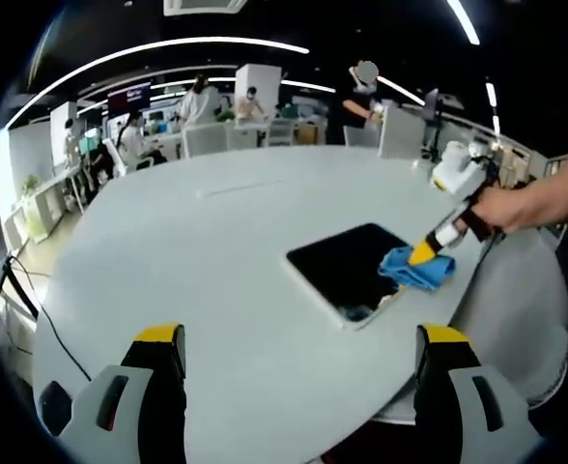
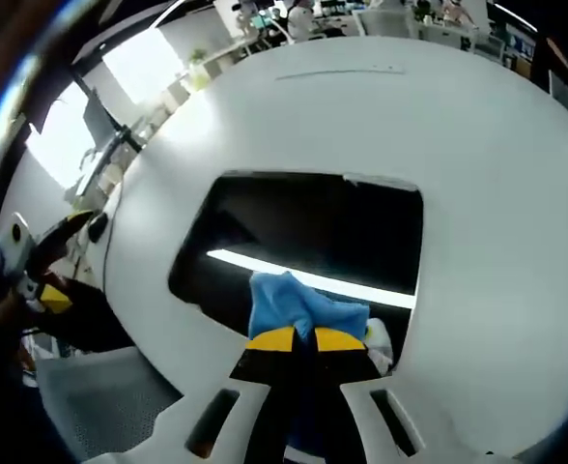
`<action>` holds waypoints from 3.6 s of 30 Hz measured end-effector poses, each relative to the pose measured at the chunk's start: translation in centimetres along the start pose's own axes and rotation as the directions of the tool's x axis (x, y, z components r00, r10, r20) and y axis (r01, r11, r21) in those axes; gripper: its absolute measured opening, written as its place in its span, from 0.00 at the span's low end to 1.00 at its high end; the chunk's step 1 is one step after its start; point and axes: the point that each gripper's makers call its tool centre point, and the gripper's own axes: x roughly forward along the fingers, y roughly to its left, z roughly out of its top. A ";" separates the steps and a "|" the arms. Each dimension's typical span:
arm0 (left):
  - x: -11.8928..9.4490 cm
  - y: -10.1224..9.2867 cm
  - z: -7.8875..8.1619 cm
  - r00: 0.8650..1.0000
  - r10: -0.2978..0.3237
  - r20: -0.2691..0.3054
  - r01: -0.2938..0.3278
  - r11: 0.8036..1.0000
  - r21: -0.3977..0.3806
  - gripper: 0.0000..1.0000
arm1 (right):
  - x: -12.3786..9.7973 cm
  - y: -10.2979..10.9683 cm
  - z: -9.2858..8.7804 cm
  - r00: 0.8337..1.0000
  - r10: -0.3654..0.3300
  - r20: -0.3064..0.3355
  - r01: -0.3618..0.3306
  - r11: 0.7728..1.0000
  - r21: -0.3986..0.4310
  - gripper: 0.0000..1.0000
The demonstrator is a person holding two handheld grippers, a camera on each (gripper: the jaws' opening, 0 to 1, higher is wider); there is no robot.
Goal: Wipe the mirror surface with the cleaning cloth until all visible marks leave the cleaned area.
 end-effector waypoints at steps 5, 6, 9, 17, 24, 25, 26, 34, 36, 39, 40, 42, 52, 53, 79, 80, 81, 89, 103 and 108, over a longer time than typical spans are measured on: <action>-0.2 0.1 0.2 1.000 0.004 0.003 -0.004 1.000 0.003 1.00 | -0.1 0.2 -0.6 0.999 0.029 -0.017 -0.028 0.999 0.014 0.00; -0.2 0.1 0.1 1.000 0.005 0.003 -0.005 1.000 0.003 1.00 | -0.1 0.2 -0.6 0.999 0.031 -0.017 -0.031 0.999 0.012 0.00; -0.2 0.2 0.2 1.000 0.007 0.004 -0.007 1.000 0.004 1.00 | -0.1 0.2 -0.5 0.999 0.037 -0.025 -0.037 0.999 0.015 0.00; 0.0 0.0 0.3 1.000 0.001 0.001 -0.001 1.000 0.006 1.00 | -0.1 0.2 -0.6 0.999 0.045 -0.026 -0.045 0.999 0.004 0.00; 0.1 0.0 0.4 1.000 0.001 0.005 -0.001 1.000 0.007 1.00 | -0.1 0.2 -0.6 0.998 0.050 -0.029 -0.050 0.999 0.000 0.00; 0.1 0.0 0.4 1.000 0.001 0.005 -0.001 1.000 0.005 1.00 | -0.1 0.2 -0.6 0.998 0.051 -0.028 -0.051 0.999 0.000 0.00; 0.1 0.0 0.4 1.000 0.001 0.005 -0.001 1.000 0.005 1.00 | -0.1 0.2 -0.6 0.998 0.053 -0.029 -0.053 0.999 0.002 0.00; 0.1 -0.2 0.3 1.000 0.000 0.005 0.000 1.000 0.003 1.00 | -0.5 -0.3 -0.8 0.998 0.050 -0.028 -0.050 0.999 0.021 0.00; 0.1 -0.1 0.3 1.000 0.001 0.007 -0.001 1.000 0.000 1.00 | -0.6 -0.6 -0.9 0.998 0.048 -0.028 -0.047 0.999 0.023 0.00; 0.1 -0.2 0.1 1.000 0.001 0.005 -0.001 1.000 -0.001 1.00 | -0.8 -1.0 -0.9 0.999 0.041 -0.027 -0.040 0.999 0.026 0.00; 0.1 -0.2 0.1 1.000 -0.001 0.005 0.001 1.000 0.001 1.00 | -0.9 -1.1 -1.0 0.999 0.040 -0.027 -0.039 0.999 0.029 0.00; 0.1 -0.3 0.1 1.000 -0.001 0.007 0.001 1.000 0.001 1.00 | -0.9 -1.3 -1.0 0.999 0.039 -0.027 -0.038 0.999 0.031 0.00; 0.2 -0.3 0.1 1.000 0.000 0.008 0.000 1.000 -0.001 1.00 | -1.5 -2.5 -1.3 0.999 0.022 -0.026 -0.021 0.998 0.056 0.00; 0.2 -0.3 0.1 1.000 -0.001 0.007 0.001 1.000 -0.001 1.00 | -1.5 -2.7 -1.3 0.999 0.022 -0.026 -0.020 0.998 0.061 0.00; 0.4 -0.8 -0.1 1.000 0.009 0.009 -0.009 1.000 -0.011 1.00 | -1.1 -4.0 0.1 1.000 -0.018 0.000 0.017 0.999 0.049 0.00; 0.4 -0.9 -0.2 1.000 0.011 0.006 -0.010 1.000 -0.012 1.00 | -1.0 -4.1 0.3 1.000 -0.018 0.001 0.018 0.999 0.052 0.00; 0.4 -1.0 -0.2 1.000 0.012 0.007 -0.011 1.000 -0.012 1.00 | -1.0 -4.2 0.5 1.000 -0.018 0.002 0.018 0.999 0.048 0.00; 0.4 -1.4 -0.1 0.999 0.019 0.027 -0.018 0.999 -0.036 1.00 | -0.4 -4.8 1.7 1.000 -0.019 0.008 0.019 0.999 0.033 0.00; 1.3 -0.5 0.9 0.999 0.013 0.035 -0.011 0.999 -0.041 1.00 | 0.8 -5.8 5.0 1.000 -0.029 0.010 0.029 0.999 0.014 0.00; 2.1 -0.2 1.4 0.999 -0.001 0.038 0.002 1.000 -0.029 1.00 | 1.0 -6.5 6.0 0.999 -0.035 0.019 0.035 0.999 0.025 0.00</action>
